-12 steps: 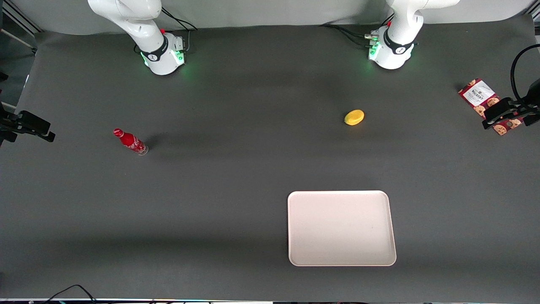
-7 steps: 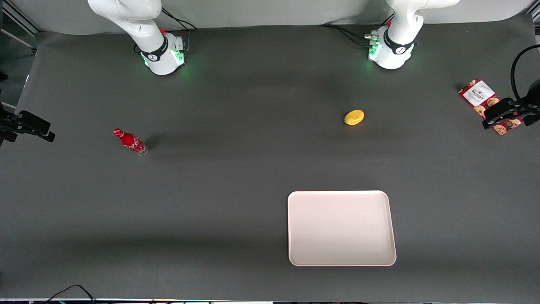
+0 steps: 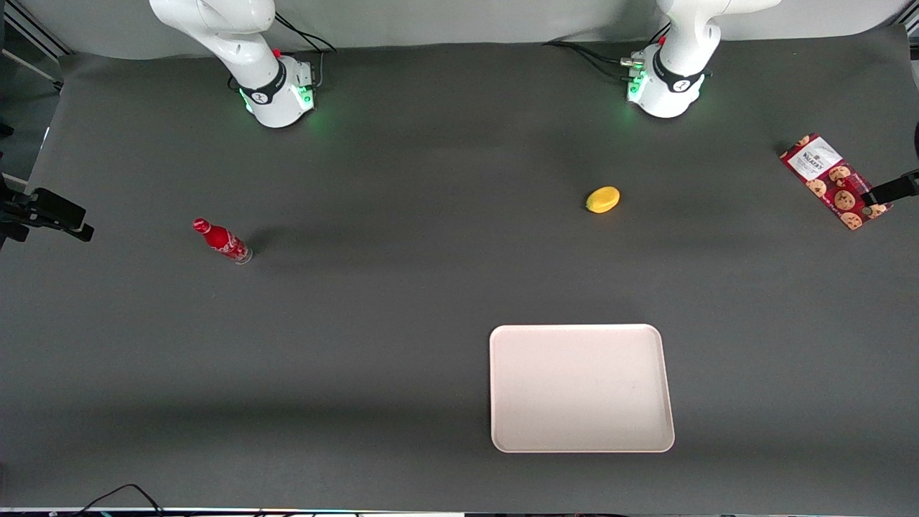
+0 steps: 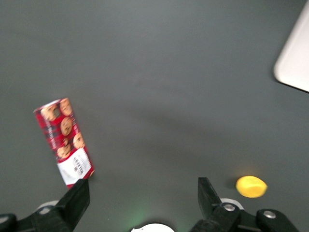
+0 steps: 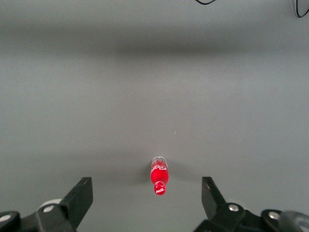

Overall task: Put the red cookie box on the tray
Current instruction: 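Lower the open left gripper around the upright red plaid cookie box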

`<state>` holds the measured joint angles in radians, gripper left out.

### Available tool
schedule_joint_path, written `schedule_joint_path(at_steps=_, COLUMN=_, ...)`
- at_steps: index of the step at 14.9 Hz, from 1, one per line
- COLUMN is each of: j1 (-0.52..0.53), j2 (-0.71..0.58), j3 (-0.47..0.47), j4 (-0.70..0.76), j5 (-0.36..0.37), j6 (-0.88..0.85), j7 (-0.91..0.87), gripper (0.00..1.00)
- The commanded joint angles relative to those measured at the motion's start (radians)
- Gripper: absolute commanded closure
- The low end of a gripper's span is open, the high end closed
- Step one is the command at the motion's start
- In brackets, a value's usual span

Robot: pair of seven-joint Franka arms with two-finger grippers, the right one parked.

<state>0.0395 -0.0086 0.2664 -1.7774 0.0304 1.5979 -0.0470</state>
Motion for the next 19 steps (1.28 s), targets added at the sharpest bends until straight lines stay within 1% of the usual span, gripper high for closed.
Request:
schedule_joint_path(at_steps=1, j1=0.003, j2=-0.037, j3=0.124, j4=-0.187, j5=0.069, j6=0.167, j7=0.007, gripper=0.00)
schedule_joint_path(at_steps=3, j1=0.039, j2=-0.056, j3=0.210, j4=-0.308, j5=0.072, j6=0.313, j7=0.102, gripper=0.00)
schedule_joint_path(at_steps=5, j1=0.049, j2=-0.051, j3=0.310, j4=-0.422, j5=0.072, j6=0.490, j7=0.217, gripper=0.00)
schedule_joint_path(at_steps=6, j1=0.068, j2=-0.047, j3=0.344, j4=-0.474, j5=0.072, j6=0.573, j7=0.255, gripper=0.00)
schedule_joint_path(at_steps=8, j1=0.104, j2=-0.036, j3=0.370, j4=-0.557, j5=0.072, j6=0.690, j7=0.291, gripper=0.00)
schedule_joint_path(at_steps=10, j1=0.137, j2=0.013, j3=0.375, j4=-0.583, j5=0.071, j6=0.738, j7=0.303, gripper=0.00)
schedule_joint_path(at_steps=13, j1=0.164, j2=0.093, j3=0.376, j4=-0.614, j5=0.045, j6=0.821, j7=0.335, gripper=0.00)
schedule_joint_path(at_steps=18, j1=0.160, j2=0.249, j3=0.375, j4=-0.620, j5=-0.159, j6=0.876, j7=0.459, gripper=0.00)
schedule_joint_path(at_steps=19, j1=0.155, j2=0.259, j3=0.375, j4=-0.620, j5=-0.187, j6=0.882, j7=0.484, gripper=0.00)
